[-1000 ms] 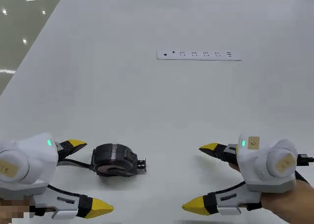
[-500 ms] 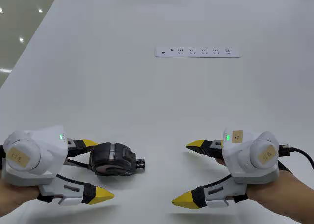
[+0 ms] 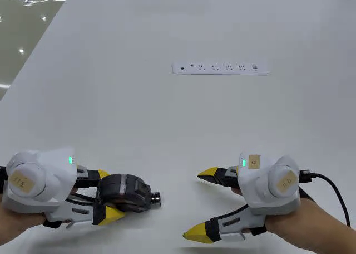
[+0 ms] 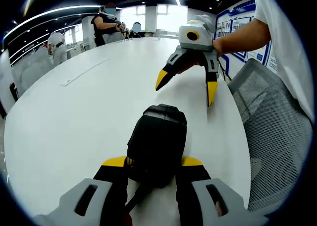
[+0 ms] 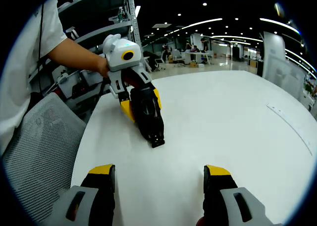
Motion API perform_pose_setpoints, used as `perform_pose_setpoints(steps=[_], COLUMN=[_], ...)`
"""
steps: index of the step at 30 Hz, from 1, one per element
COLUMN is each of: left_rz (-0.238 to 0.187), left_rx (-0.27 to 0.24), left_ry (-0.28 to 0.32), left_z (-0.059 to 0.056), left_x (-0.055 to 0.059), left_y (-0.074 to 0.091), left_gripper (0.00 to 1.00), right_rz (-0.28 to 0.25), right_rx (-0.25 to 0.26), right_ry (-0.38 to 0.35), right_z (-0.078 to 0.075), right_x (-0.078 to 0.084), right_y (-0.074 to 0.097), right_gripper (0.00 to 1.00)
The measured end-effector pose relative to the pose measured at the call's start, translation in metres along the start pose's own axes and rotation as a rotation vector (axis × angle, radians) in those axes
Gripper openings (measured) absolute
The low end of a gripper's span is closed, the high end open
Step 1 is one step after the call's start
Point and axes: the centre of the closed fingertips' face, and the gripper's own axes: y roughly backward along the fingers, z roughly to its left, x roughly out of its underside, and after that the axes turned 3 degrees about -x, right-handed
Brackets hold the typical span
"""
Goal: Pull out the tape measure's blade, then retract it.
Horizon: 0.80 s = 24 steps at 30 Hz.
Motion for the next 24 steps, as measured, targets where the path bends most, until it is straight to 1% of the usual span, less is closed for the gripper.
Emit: perform_pose_setpoints(steps=[1,5,6,7,11,15,20,24], left_rz=[0.001,0.008,0.006,0.009,0.012,0.008,0.004,0.001], left_rx=[0.004,0.014,0.014,0.018,0.018,0.004,0.004,0.015], left_ry=[0.004,-0.012,-0.030,-0.020,-0.030,-0.023,-0.032,-0.027], left_z=[0.000,-0.001,0.000,-0.001,-0.001,0.002,0.006,0.007], left_x=[0.001,0.002,0.001,0.001,0.002,0.002,0.001,-0.001], left_y=[-0.001,-0.004,-0.004,-0.004,-0.003,-0.003,-0.006,-0.007], left_gripper=[0.32,0.32,0.32,0.32,0.30,0.29,0.29,0.29], right_rz=[0.000,0.000,0.000,0.000,-0.002,-0.008,-0.009,-0.013], right_rx=[-0.002,-0.007,-0.010,-0.011,-0.014,-0.015,-0.021,-0.020], right_ry=[0.001,0.006,0.005,0.006,0.007,0.007,0.017,0.029], right_z=[0.000,-0.004,-0.004,-0.004,-0.006,-0.007,-0.009,-0.014], right_x=[-0.001,-0.001,-0.001,-0.001,-0.002,-0.005,-0.006,-0.009], right_y=[-0.001,-0.003,-0.004,-0.005,-0.006,-0.008,-0.011,-0.015], right_gripper=[0.72,0.71,0.71,0.71,0.71,0.71,0.69,0.67])
